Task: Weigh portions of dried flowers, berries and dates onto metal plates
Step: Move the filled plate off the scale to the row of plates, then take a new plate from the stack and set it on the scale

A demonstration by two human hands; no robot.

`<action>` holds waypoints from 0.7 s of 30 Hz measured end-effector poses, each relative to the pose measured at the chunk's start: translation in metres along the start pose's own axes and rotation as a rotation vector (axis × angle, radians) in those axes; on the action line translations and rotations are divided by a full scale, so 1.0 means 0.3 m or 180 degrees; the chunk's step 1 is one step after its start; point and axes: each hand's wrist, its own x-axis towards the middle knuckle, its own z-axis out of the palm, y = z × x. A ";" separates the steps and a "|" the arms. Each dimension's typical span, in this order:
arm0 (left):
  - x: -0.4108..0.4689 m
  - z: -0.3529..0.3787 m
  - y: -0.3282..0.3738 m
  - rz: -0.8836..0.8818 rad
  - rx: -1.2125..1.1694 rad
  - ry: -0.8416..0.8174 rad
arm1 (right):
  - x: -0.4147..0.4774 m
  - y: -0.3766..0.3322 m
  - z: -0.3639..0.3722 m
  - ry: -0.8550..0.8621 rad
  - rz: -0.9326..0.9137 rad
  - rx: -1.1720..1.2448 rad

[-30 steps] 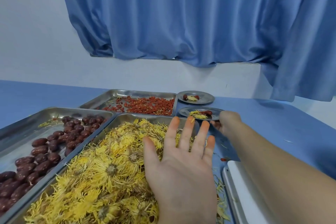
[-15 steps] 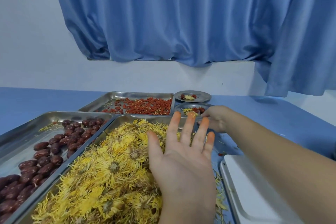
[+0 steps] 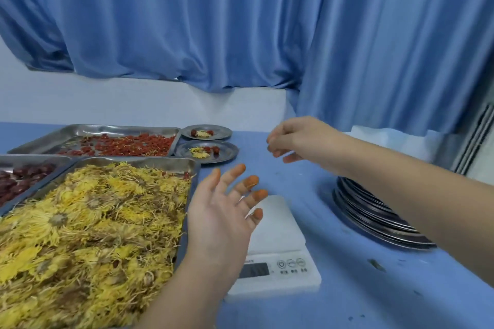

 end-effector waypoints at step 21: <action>-0.005 -0.033 0.022 -0.0025 -0.0233 0.0131 | -0.244 0.230 -0.363 0.0199 0.0245 -0.3224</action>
